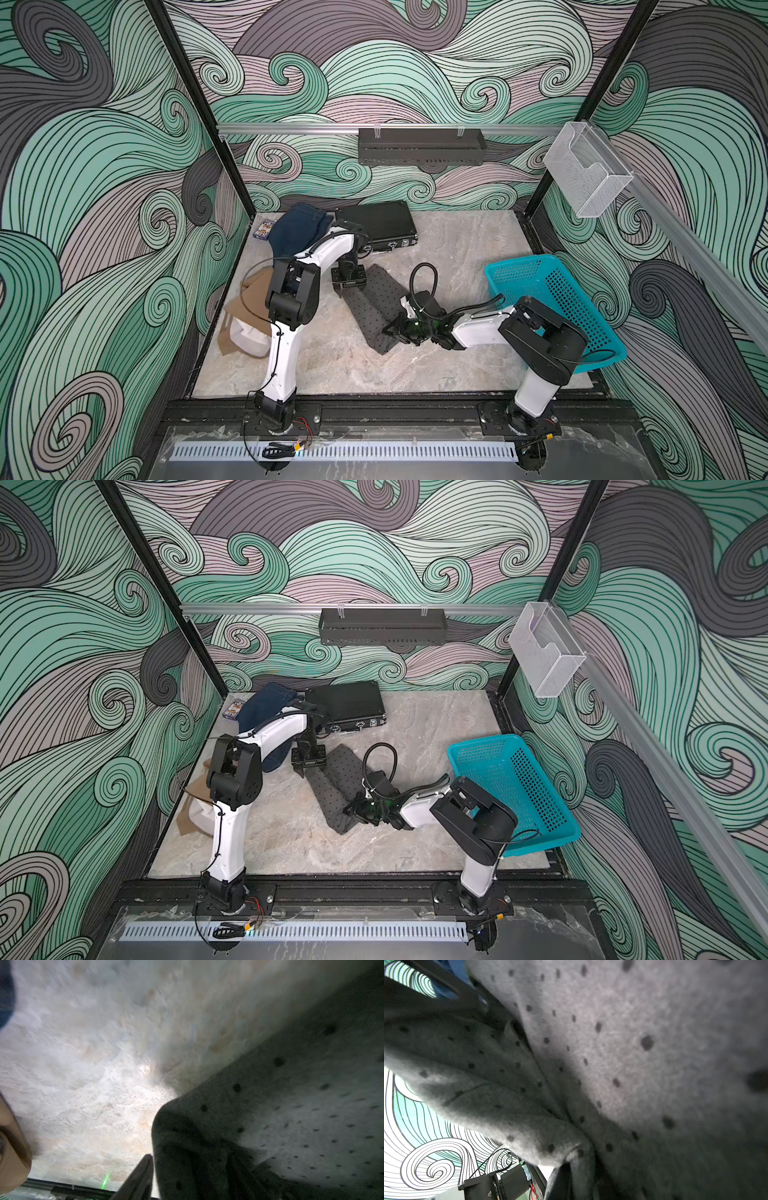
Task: Roll up the skirts
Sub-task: Roll the skirt at the center of the board.
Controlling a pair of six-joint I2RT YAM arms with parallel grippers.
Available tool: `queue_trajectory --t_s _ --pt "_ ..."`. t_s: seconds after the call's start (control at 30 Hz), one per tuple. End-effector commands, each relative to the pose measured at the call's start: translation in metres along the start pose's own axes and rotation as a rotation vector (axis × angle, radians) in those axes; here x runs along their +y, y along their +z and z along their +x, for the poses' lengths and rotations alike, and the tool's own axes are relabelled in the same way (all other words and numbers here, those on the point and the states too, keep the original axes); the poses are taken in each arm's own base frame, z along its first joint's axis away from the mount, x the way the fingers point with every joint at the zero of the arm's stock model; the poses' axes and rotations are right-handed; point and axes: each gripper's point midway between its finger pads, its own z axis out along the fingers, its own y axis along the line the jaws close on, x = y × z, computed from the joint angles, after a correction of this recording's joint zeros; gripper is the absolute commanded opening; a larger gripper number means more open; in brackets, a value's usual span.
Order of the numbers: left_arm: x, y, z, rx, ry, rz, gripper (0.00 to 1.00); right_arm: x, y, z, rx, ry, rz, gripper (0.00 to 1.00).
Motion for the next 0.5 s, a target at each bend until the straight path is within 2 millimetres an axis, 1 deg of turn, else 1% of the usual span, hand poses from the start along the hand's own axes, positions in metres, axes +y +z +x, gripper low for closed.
queue_trajectory --t_s 0.0,0.07,0.13,0.17,0.23,0.27,0.33,0.4,0.43,0.47 --pt "0.009 -0.037 -0.004 -0.065 -0.07 0.069 0.67 -0.072 0.002 0.022 0.063 0.112 0.249 0.0" --pt "0.01 -0.058 -0.003 -0.122 -0.07 0.119 0.69 -0.073 0.003 0.022 0.073 0.112 0.246 0.0" --pt "0.023 -0.077 0.001 -0.209 -0.092 0.113 0.72 -0.072 0.003 0.022 0.074 0.105 0.246 0.0" --pt "0.025 -0.084 0.004 -0.246 -0.096 0.144 0.72 -0.073 0.002 0.022 0.074 0.101 0.252 0.0" --pt "0.019 -0.086 0.016 -0.276 -0.102 0.244 0.7 -0.072 0.002 0.021 0.073 0.096 0.25 0.0" --pt "0.009 -0.086 0.023 -0.288 -0.081 0.317 0.67 -0.072 0.002 0.021 0.074 0.093 0.25 0.0" --pt "-0.003 -0.074 0.037 -0.291 -0.072 0.404 0.57 -0.074 0.001 0.02 0.075 0.092 0.254 0.0" --pt "-0.025 -0.058 0.049 -0.276 -0.043 0.532 0.4 -0.075 0.0 0.019 0.075 0.093 0.257 0.0" --pt "-0.029 -0.048 0.052 -0.269 -0.049 0.549 0.33 -0.076 0.0 0.02 0.077 0.094 0.258 0.0" --pt "-0.035 -0.039 0.055 -0.262 -0.047 0.565 0.3 -0.076 0.0 0.02 0.08 0.093 0.258 0.0"
